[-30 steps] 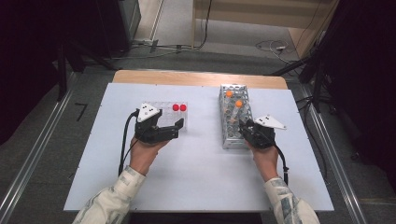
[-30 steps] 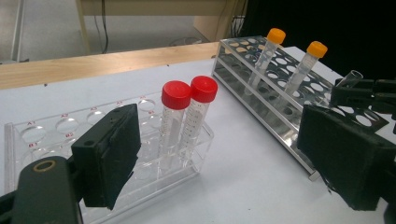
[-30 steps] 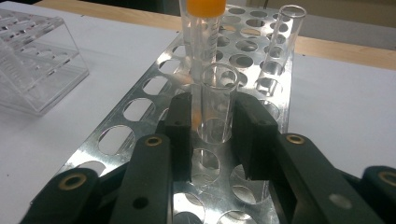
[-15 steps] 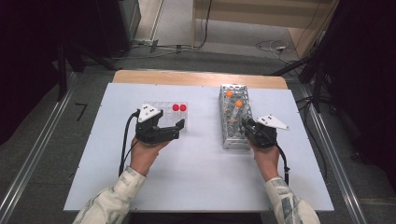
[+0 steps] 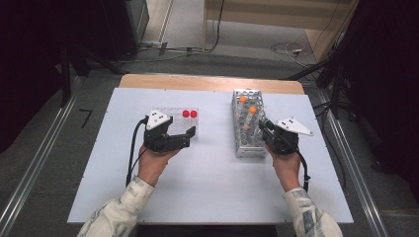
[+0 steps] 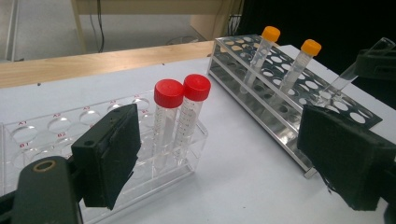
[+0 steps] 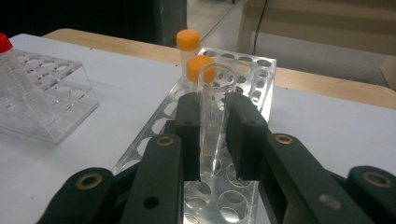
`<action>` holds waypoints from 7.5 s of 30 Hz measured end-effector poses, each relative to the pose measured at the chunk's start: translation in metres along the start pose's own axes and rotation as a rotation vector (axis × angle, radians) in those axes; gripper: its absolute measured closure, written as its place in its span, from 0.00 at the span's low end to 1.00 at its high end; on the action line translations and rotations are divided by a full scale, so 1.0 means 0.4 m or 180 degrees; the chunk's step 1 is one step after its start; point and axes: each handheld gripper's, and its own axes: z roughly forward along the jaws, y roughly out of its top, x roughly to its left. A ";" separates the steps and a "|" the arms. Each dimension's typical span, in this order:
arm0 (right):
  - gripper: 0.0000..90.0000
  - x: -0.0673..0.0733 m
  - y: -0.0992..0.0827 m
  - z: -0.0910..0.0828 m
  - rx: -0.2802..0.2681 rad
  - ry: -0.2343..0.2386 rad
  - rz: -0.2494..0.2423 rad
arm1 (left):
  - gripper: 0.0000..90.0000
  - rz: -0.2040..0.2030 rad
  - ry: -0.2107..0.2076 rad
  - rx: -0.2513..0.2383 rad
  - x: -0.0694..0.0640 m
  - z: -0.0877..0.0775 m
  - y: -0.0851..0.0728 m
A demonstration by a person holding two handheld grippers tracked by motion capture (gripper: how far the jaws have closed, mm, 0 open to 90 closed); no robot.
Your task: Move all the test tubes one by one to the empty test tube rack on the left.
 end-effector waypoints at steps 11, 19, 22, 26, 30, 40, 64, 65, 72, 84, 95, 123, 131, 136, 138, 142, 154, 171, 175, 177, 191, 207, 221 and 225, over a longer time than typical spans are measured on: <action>0.81 0.010 0.039 -0.057 -0.0129 0.0121 0.0018 | 0.16 0.0006 0.0000 -0.0009 -0.002 -0.004 0.001; 0.81 0.043 0.041 -0.065 -0.0103 0.0302 -0.0028 | 0.16 0.0037 -0.0018 -0.0001 -0.008 -0.005 0.001; 0.81 0.063 0.038 -0.064 -0.0096 0.0388 -0.0058 | 0.16 0.0039 -0.0021 0.0004 -0.010 -0.005 0.002; 0.81 0.101 0.031 -0.060 -0.0059 0.0541 -0.0119 | 0.16 0.0043 -0.0034 0.0002 -0.011 -0.006 0.002; 0.81 0.144 0.024 -0.057 -0.0014 0.0703 -0.0183 | 0.17 0.0059 -0.0058 -0.0010 -0.016 -0.008 0.003; 0.81 0.242 -0.018 -0.024 0.0194 0.0998 -0.0400 | 0.19 0.0164 -0.0285 0.0038 -0.064 -0.007 0.001; 0.81 0.325 -0.045 0.002 0.0277 0.1170 -0.0561 | 0.68 0.0538 -0.0706 0.0240 -0.149 0.016 -0.034; 0.81 0.325 -0.045 0.002 0.0277 0.1170 -0.0560 | 0.70 0.0544 -0.0706 0.0239 -0.150 0.016 -0.034; 0.81 0.327 -0.046 0.001 0.0280 0.1164 -0.0573 | 0.76 0.0556 -0.0683 0.0246 -0.155 0.017 -0.036; 0.81 0.330 -0.046 0.000 0.0273 0.1159 -0.0584 | 0.81 0.0553 -0.0666 0.0270 -0.156 0.018 -0.039; 0.80 0.330 -0.047 0.001 0.0269 0.1171 -0.0585 | 0.85 0.0561 -0.0641 0.0262 -0.153 0.016 -0.039; 0.44 0.305 -0.039 0.002 0.0354 0.1300 -0.0485 | 0.85 0.0256 -0.0310 0.0098 -0.019 -0.025 0.045; 0.44 0.303 -0.037 0.000 0.0340 0.1300 -0.0484 | 0.85 0.0283 -0.0047 0.0033 0.031 -0.040 0.107; 0.44 0.300 -0.036 -0.001 0.0339 0.1293 -0.0475 | 0.85 0.0267 0.0096 0.0037 0.058 -0.031 0.126; 0.44 0.299 -0.036 -0.002 0.0337 0.1292 -0.0470 | 0.85 0.0234 0.0123 0.0044 0.067 -0.024 0.129; 0.44 0.299 -0.036 -0.003 0.0334 0.1288 -0.0468 | 0.85 0.0203 0.0180 0.0046 0.080 -0.008 0.133; 0.44 0.297 -0.036 -0.003 0.0327 0.1287 -0.0467 | 0.85 0.0185 0.0286 0.0039 0.098 0.026 0.129; 0.44 0.296 -0.036 -0.003 0.0326 0.1283 -0.0468 | 0.85 0.0370 0.0369 0.0079 0.079 0.058 0.114; 0.44 0.294 -0.036 -0.004 0.0328 0.1280 -0.0465 | 0.85 0.0417 0.0414 0.0094 0.075 0.065 0.099; 0.44 0.294 -0.036 -0.004 0.0333 0.1277 -0.0465 | 0.85 0.0438 0.0419 0.0129 0.076 0.069 0.090; 0.44 0.297 -0.038 -0.003 0.0343 0.1273 -0.0479 | 0.85 0.0434 0.0440 0.0159 0.076 0.085 0.051; 0.44 0.297 -0.039 -0.003 0.0342 0.1270 -0.0484 | 0.82 0.0388 0.0401 0.0120 0.073 0.075 0.054; 0.45 0.266 -0.031 -0.007 0.0304 0.1172 -0.0424 | 0.54 0.0147 0.0303 0.0071 0.063 0.035 0.042; 0.45 0.241 -0.025 -0.012 0.0271 0.1107 -0.0387 | 0.40 0.0069 0.0339 0.0064 0.062 0.022 0.030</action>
